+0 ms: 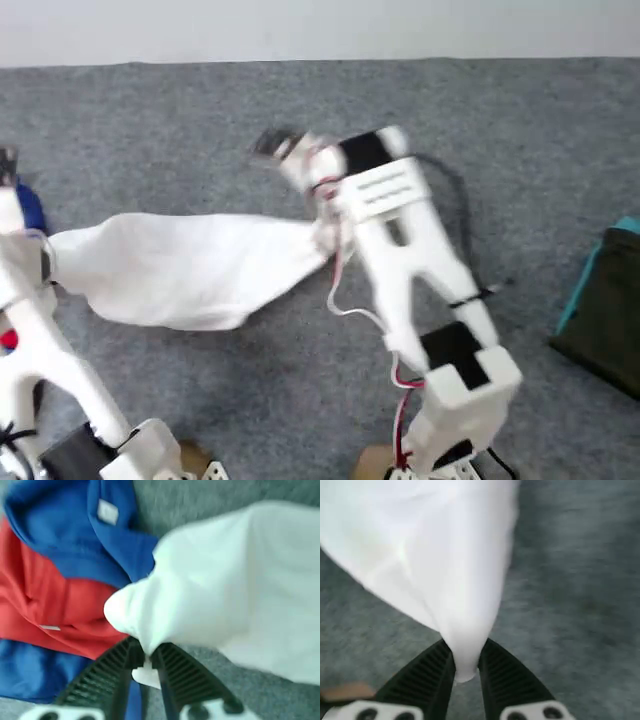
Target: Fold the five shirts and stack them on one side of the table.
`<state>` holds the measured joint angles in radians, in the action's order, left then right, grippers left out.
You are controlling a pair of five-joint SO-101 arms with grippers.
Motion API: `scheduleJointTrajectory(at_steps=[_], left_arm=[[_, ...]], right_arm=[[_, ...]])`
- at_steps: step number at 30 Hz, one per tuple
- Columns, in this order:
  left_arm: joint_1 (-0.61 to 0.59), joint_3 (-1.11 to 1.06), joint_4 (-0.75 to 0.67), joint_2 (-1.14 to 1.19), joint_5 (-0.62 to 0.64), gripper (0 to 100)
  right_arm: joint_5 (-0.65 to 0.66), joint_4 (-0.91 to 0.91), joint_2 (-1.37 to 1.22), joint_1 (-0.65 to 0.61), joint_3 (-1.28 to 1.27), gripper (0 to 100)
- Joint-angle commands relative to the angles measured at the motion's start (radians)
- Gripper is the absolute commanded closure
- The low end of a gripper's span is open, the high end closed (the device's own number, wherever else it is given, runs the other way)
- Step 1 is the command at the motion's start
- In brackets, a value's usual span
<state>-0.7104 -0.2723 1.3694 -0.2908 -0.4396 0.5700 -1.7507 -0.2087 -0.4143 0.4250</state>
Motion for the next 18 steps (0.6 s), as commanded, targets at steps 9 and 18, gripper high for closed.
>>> scheduleJointTrajectory(at_steps=[9, 18], left_arm=[[0.290, 0.654, 0.353, -0.029, 0.002, 100], [0.311, 0.820, 0.368, -0.028, 0.002, 100]], right_arm=[[0.054, -0.035, 0.217, 0.226, 0.470, 98.7], [0.055, -0.031, 0.225, 0.444, 0.595, 98.7]])
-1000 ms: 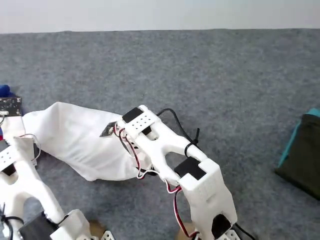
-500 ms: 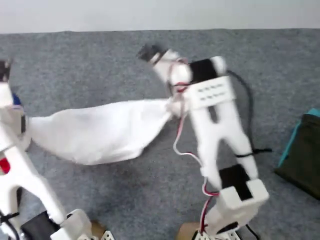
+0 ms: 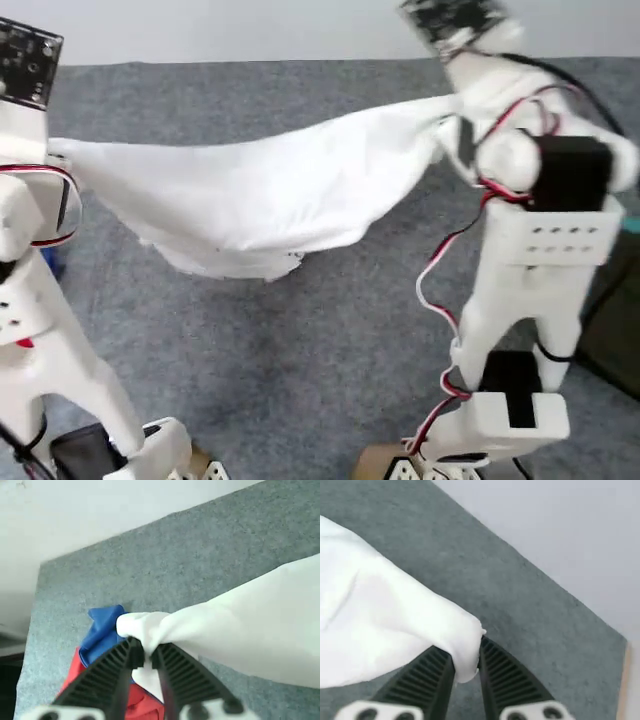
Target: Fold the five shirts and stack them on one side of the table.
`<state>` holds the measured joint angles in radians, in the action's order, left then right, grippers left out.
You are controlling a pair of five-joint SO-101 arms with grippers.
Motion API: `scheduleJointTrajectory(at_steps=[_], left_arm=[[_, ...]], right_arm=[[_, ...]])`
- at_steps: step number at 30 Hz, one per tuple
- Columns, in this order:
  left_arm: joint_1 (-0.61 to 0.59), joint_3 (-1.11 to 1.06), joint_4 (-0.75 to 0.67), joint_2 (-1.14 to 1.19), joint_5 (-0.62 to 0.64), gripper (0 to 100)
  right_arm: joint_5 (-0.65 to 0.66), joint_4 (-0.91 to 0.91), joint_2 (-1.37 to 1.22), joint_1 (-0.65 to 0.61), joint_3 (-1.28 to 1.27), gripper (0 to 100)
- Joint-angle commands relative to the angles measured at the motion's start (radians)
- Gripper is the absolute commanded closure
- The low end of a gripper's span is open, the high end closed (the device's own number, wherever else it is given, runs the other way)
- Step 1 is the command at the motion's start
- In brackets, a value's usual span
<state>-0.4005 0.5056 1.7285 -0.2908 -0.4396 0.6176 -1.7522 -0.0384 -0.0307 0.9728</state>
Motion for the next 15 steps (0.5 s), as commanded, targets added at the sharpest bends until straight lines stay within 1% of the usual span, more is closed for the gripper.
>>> scheduleJointTrajectory(at_steps=[1, 10, 15], left_arm=[[0.002, 0.044, 0.011, -0.029, 0.002, 100], [0.009, 0.041, 0.026, -0.029, 0.002, 100], [0.081, 0.039, 0.026, -0.029, 0.002, 100]], right_arm=[[0.008, -0.031, 0.056, 0.073, 0.048, 98.7], [0.098, -0.027, 0.085, 0.124, 0.112, 98.7], [0.106, -0.027, 0.099, 0.185, 0.192, 98.7]])
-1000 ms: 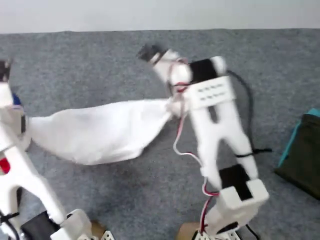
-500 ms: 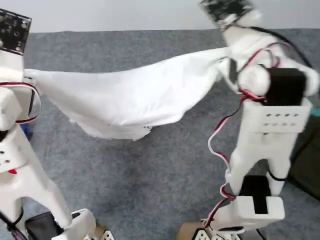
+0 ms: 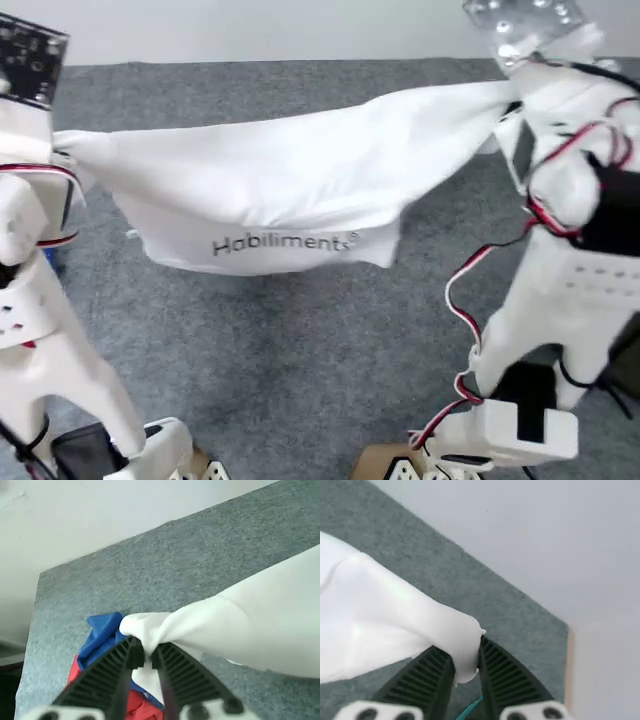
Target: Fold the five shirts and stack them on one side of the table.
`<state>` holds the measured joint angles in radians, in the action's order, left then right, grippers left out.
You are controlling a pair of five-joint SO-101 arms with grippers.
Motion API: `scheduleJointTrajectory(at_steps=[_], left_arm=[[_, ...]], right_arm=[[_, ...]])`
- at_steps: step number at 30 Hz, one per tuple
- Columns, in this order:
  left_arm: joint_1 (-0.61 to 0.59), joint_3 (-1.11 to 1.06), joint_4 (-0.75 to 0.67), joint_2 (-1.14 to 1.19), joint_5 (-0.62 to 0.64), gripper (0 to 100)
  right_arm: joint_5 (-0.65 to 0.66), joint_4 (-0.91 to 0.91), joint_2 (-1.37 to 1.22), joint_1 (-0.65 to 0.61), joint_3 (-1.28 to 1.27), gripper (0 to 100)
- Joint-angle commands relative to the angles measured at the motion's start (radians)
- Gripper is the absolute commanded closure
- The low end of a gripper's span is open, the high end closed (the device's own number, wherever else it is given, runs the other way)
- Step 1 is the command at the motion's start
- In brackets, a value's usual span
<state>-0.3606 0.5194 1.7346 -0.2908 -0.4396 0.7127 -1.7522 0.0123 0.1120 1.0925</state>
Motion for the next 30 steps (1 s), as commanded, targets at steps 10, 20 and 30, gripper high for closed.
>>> scheduleJointTrajectory(at_steps=[10, 20, 30], left_arm=[[0.252, -0.214, 0.018, -0.028, 0.002, 100], [0.233, -0.618, 0.018, -0.029, 0.002, 99], [0.078, -0.607, 0.017, -0.029, -0.006, 96]], right_arm=[[0.049, -0.001, 0.050, 0.128, 0.269, 98.7], [0.074, 0.002, 0.045, 0.120, 0.334, 98.7], [0.075, -0.016, 0.039, 0.008, 0.313, 98.7]])
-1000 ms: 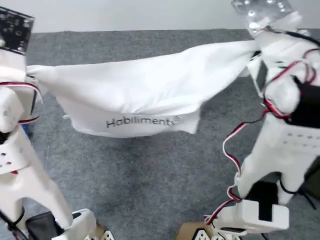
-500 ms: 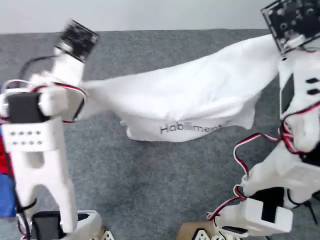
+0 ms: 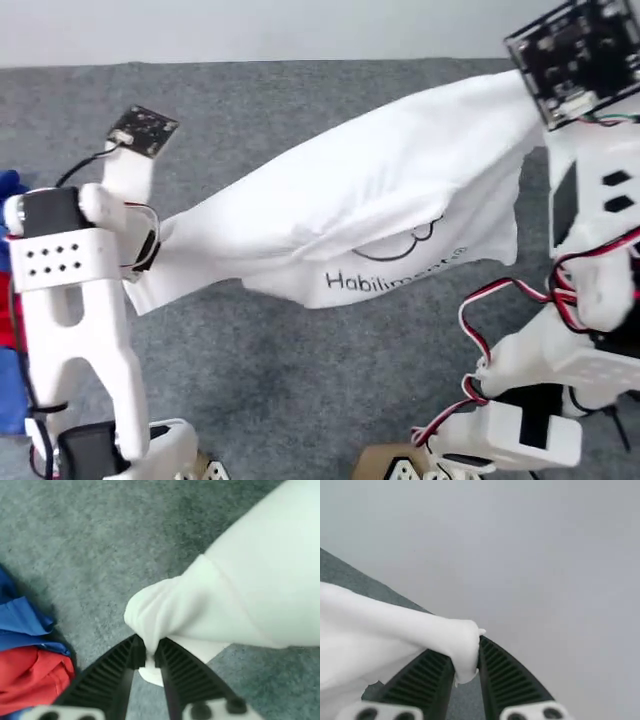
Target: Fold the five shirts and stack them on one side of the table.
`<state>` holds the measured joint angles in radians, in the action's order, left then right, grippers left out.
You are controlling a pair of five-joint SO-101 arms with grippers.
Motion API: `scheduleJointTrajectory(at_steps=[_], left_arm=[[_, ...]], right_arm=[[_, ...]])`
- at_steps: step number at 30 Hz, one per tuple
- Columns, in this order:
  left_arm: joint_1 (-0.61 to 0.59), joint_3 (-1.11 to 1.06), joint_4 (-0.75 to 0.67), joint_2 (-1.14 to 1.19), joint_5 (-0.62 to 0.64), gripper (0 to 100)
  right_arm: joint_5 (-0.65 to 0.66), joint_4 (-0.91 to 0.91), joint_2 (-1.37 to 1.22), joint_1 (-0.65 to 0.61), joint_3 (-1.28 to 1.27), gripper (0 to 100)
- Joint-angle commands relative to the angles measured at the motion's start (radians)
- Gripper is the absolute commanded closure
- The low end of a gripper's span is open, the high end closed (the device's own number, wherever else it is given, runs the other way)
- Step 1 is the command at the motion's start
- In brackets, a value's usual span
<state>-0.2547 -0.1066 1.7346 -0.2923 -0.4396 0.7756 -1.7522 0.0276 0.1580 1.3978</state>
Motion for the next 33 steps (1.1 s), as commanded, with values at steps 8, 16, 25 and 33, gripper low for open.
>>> scheduleJointTrajectory(at_steps=[8, 16, 25, 33], left_arm=[[-0.175, 0.061, 0.018, -0.028, -0.018, 91], [-0.354, 0.059, 0.018, -0.026, -0.035, 82], [-0.457, 0.101, 0.017, -0.028, -0.071, 85], [-0.713, 0.193, 0.017, -0.028, -0.071, 97]], right_arm=[[0.011, -0.007, 0.022, -0.101, -0.066, 98.7], [0.011, -0.005, 0.019, -0.105, -0.089, 98.7], [0.011, -0.016, 0.019, -0.196, -0.109, 98.7], [-0.031, -0.024, 0.019, -0.556, -0.290, 98.7]])
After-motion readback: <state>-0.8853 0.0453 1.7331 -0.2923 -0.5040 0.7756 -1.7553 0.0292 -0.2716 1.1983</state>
